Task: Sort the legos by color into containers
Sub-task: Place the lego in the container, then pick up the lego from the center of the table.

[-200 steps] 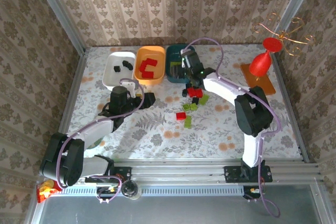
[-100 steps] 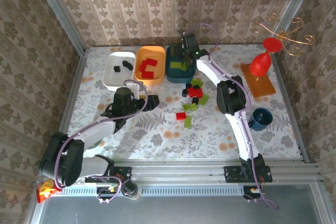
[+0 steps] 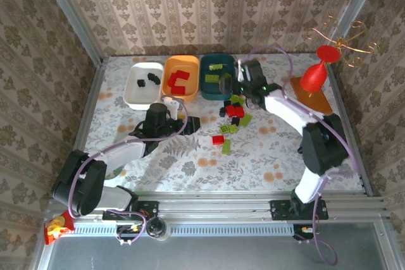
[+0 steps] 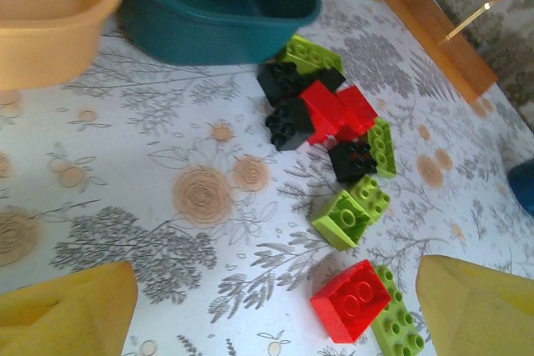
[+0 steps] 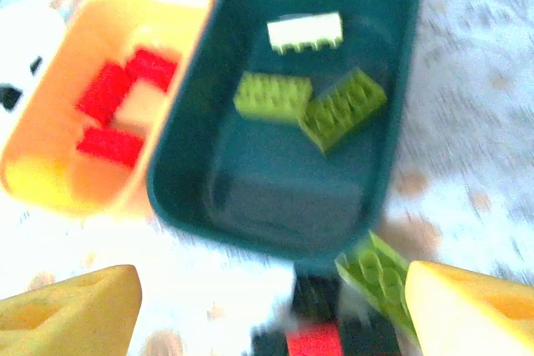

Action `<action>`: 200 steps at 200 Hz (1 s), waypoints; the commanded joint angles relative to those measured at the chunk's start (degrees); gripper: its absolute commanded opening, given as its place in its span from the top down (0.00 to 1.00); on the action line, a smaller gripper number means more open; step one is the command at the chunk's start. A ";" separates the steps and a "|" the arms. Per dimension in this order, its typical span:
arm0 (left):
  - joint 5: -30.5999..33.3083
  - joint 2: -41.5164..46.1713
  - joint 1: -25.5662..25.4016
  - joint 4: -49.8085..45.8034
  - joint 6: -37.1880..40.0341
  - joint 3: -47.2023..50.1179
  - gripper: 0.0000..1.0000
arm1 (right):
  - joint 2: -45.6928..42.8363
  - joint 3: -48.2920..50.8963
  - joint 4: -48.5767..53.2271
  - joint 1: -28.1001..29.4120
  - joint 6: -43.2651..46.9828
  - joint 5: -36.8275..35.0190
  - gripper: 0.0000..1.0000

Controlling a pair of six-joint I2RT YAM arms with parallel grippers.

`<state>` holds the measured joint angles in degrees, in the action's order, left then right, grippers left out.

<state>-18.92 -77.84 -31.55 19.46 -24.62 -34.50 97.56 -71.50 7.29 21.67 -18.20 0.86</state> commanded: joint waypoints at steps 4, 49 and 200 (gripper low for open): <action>-0.36 -2.21 -1.99 -2.12 4.36 -3.09 0.12 | -6.09 11.15 0.15 0.89 0.13 -2.68 0.16; -0.15 -5.01 -3.18 -1.25 4.08 -3.77 0.14 | -6.10 14.21 6.67 1.53 2.32 -9.57 0.25; 2.92 -3.10 -2.42 -4.09 5.09 -3.53 0.14 | 10.63 3.51 8.41 1.06 3.17 -11.05 0.48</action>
<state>-16.58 -82.56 -34.59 15.90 -20.80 -36.91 106.61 -66.85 13.08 23.05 -15.35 -7.77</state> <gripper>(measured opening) 0.859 0.532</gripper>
